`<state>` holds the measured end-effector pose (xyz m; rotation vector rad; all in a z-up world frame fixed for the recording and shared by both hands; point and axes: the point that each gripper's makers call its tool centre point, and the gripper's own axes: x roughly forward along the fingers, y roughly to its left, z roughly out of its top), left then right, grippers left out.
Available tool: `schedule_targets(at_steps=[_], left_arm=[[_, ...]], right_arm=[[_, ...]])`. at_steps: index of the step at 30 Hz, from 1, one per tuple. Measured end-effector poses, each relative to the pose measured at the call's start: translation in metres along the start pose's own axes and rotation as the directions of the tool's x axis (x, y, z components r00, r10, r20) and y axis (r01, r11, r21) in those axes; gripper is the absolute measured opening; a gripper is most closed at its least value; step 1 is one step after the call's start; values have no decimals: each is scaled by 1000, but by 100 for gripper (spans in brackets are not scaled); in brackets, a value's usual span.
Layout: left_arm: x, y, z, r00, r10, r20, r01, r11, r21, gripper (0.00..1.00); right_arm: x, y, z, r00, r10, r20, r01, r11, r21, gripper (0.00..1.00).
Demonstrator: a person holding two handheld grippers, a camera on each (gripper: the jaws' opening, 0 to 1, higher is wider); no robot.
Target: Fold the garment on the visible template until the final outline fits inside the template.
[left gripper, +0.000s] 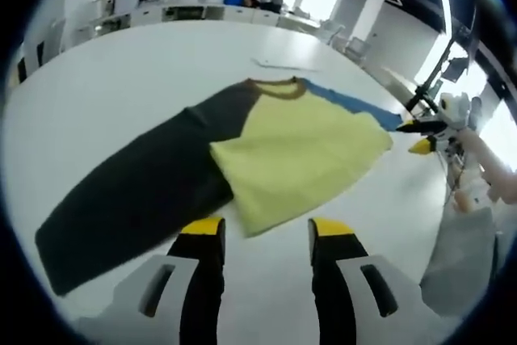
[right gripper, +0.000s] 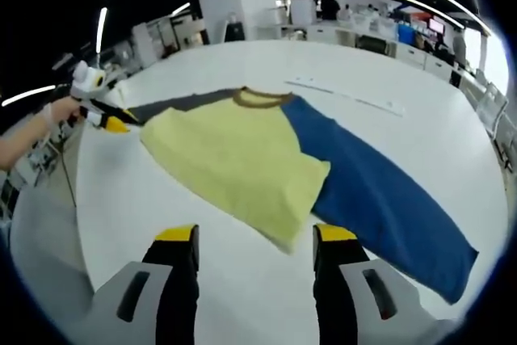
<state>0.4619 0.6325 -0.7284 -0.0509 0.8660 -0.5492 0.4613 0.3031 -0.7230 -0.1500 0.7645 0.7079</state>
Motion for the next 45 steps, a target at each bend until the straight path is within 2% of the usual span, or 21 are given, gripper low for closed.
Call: schedule_targets(at_steps=[11, 24, 33, 45], left_arm=[[5, 6, 1, 1000, 19, 13, -19, 1000, -15, 33], [8, 9, -2, 1000, 24, 14, -24, 999, -46, 28], [12, 9, -6, 1000, 25, -1, -25, 999, -43, 26], [15, 12, -9, 1000, 24, -12, -24, 998, -63, 19]], right_arm=[[4, 1, -6, 1000, 10, -12, -10, 1000, 1, 53], [8, -8, -8, 1000, -6, -13, 6, 1000, 24, 46], [10, -15, -11, 1000, -26, -15, 27, 998, 52, 39], [11, -20, -12, 999, -42, -19, 43, 997, 64, 36]])
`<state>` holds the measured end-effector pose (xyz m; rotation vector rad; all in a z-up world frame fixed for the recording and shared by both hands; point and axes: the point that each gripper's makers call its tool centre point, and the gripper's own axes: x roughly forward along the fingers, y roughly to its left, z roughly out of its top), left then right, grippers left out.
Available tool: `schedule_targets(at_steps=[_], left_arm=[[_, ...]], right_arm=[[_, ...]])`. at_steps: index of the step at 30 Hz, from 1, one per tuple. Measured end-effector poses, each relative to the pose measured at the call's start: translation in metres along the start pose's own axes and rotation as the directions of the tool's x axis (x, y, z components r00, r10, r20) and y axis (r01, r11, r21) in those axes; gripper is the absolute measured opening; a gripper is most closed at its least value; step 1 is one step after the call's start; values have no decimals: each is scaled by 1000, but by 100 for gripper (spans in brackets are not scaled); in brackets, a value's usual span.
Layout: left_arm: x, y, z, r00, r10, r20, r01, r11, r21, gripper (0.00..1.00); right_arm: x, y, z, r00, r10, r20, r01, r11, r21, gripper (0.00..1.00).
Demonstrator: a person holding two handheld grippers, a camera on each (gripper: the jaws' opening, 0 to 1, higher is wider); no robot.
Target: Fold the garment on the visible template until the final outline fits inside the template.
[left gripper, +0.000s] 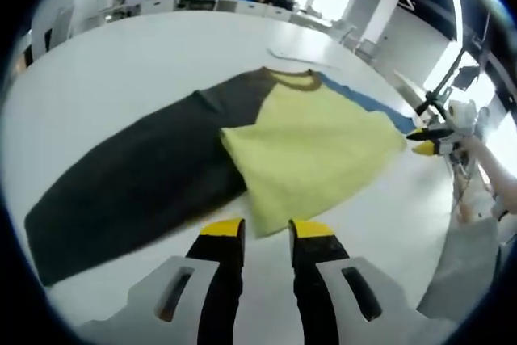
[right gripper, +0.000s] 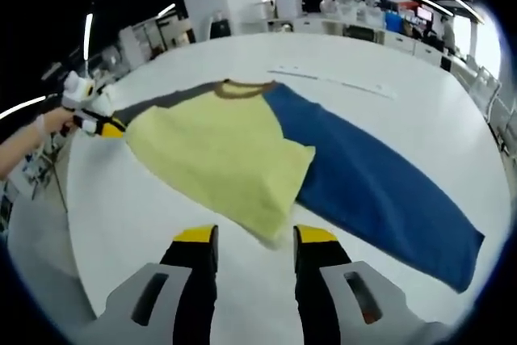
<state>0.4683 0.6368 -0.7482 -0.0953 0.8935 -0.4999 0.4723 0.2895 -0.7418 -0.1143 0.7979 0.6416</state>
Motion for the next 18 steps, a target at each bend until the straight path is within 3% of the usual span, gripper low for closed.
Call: schedule_targets(at_steps=[18], left_arm=[[7, -1, -1, 1000, -10, -17, 10, 1000, -2, 15]], right_arm=[[4, -1, -1, 1000, -11, -5, 11, 1000, 26, 33]])
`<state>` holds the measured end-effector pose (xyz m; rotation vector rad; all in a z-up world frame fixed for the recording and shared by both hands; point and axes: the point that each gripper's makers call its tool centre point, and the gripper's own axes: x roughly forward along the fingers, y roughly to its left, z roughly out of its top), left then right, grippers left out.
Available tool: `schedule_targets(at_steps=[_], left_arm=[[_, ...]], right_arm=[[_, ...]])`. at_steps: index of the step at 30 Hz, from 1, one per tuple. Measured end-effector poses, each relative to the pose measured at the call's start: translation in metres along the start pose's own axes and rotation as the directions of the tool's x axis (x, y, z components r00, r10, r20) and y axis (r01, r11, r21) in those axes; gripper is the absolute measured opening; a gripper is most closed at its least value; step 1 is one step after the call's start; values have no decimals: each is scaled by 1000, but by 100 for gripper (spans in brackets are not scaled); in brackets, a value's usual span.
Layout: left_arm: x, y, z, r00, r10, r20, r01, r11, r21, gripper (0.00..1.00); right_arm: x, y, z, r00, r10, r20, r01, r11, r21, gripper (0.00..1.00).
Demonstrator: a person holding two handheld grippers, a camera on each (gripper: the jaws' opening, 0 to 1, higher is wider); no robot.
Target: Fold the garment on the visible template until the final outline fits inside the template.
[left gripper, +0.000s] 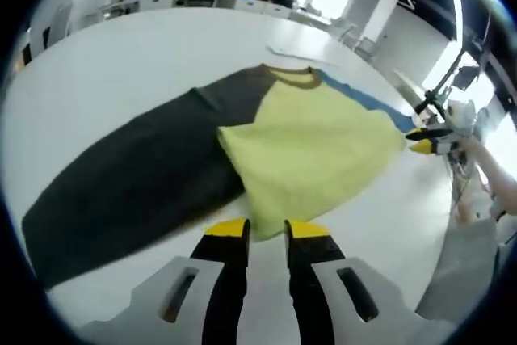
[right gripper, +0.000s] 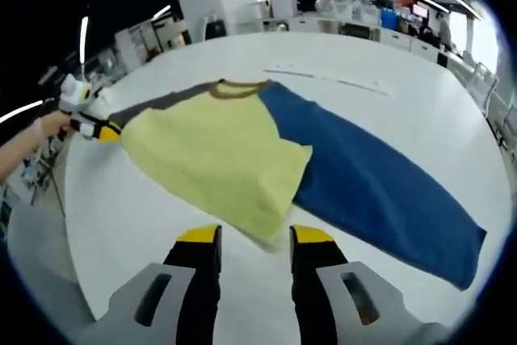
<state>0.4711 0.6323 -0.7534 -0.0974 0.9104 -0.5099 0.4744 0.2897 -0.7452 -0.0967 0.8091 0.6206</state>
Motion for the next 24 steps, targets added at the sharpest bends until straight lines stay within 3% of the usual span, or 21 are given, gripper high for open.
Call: schedule_targets(at_steps=[24], left_arm=[[0, -1, -8, 1000, -18, -25, 17, 1000, -15, 5]], right_arm=[[6, -2, -6, 1000, 1, -6, -1, 998, 55, 27]])
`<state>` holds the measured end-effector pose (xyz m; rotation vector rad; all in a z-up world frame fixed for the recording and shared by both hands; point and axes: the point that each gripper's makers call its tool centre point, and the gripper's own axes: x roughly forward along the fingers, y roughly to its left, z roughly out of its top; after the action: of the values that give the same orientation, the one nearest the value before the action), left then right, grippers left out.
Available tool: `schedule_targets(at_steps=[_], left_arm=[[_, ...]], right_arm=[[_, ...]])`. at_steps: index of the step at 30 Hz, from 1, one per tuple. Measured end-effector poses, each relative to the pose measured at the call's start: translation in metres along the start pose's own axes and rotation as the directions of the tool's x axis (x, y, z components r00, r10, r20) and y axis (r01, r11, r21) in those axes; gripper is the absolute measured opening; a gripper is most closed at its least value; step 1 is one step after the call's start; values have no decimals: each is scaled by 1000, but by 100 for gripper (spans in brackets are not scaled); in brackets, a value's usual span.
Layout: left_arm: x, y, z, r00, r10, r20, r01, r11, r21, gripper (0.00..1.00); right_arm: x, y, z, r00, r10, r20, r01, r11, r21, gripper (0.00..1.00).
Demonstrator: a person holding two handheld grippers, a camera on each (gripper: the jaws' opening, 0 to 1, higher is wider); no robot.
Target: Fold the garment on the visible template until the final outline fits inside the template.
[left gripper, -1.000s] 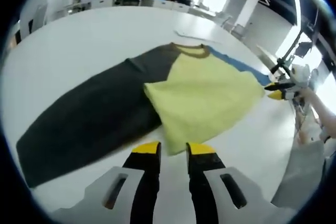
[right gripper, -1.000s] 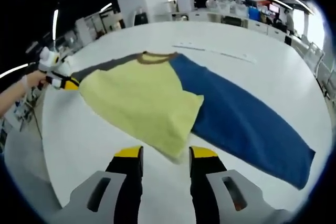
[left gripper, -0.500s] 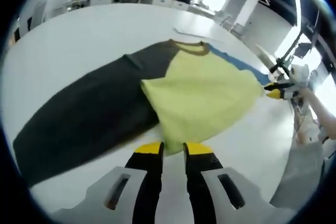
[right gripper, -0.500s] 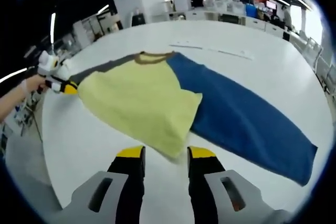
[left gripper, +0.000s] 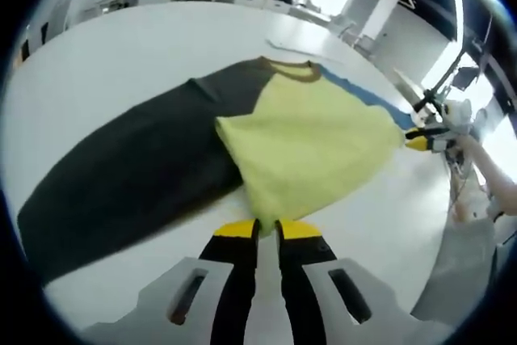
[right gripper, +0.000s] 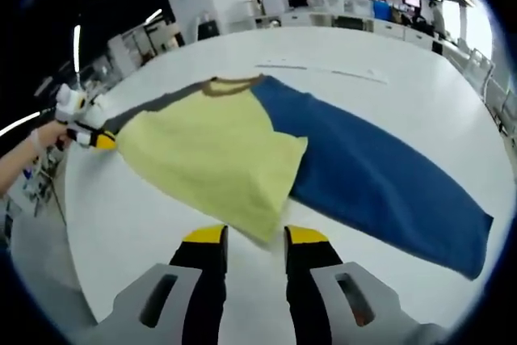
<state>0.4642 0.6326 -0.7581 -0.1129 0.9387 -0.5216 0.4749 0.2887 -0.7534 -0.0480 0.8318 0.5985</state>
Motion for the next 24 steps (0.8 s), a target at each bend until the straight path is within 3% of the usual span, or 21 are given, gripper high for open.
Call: schedule_targets(at_steps=[5, 24], left_arm=[[1, -4, -3, 1000, -24, -14, 24, 1000, -4, 1], [2, -2, -3, 1000, -23, -19, 23, 999, -24, 0]], right_arm=[[2, -2, -1, 1000, 0, -2, 0, 1000, 17, 24], [6, -6, -3, 1000, -6, -5, 6, 999, 37, 15]])
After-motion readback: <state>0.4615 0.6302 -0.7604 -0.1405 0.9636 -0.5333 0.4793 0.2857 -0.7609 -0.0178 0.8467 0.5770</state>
